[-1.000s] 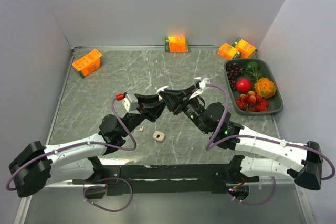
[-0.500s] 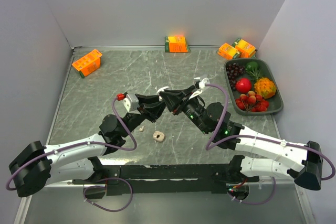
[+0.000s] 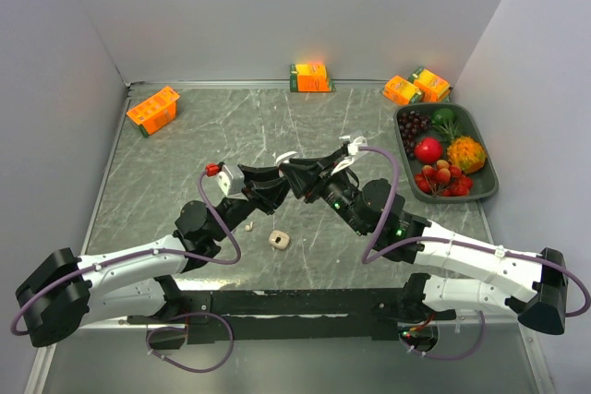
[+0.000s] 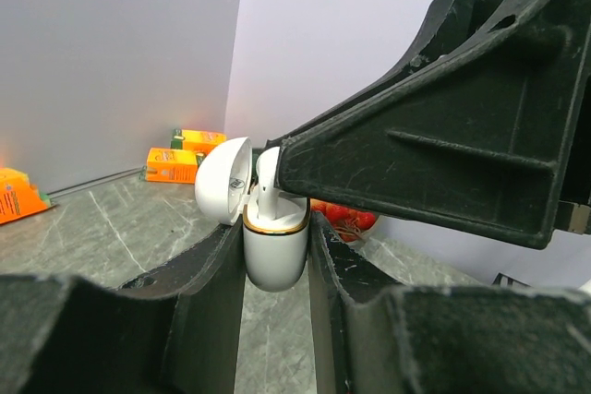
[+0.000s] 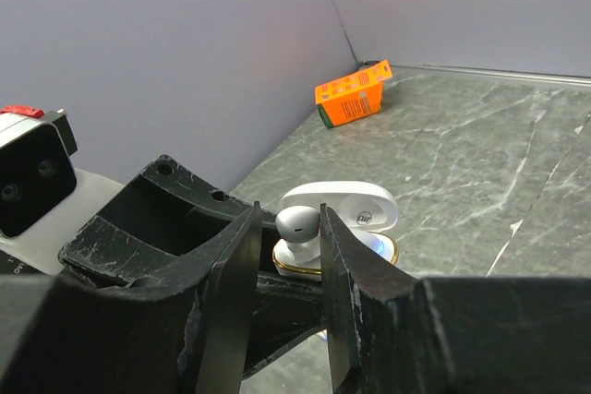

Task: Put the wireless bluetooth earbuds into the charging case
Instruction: Place the earbud in the charging case.

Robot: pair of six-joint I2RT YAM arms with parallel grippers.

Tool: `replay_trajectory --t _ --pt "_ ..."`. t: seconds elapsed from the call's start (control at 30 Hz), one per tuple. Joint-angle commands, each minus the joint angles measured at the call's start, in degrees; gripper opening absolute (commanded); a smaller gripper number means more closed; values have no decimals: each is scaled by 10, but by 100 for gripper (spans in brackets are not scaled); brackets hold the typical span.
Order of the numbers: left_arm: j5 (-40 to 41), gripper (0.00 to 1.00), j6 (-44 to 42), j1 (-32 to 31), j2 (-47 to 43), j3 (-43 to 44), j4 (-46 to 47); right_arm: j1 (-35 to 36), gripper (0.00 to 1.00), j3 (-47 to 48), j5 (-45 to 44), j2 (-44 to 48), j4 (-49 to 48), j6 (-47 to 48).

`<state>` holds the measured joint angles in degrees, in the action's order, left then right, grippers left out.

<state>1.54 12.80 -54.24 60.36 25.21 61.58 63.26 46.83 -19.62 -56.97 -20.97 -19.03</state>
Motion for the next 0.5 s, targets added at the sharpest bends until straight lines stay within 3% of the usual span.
replay_trajectory --t 0.0,0.47 --pt "2 1 -2 0 -16 33 48 5 40 16 -17 14 20 4" --pt "2 1 -3 1 -19 30 43 5 50 26 -35 19 42 5"
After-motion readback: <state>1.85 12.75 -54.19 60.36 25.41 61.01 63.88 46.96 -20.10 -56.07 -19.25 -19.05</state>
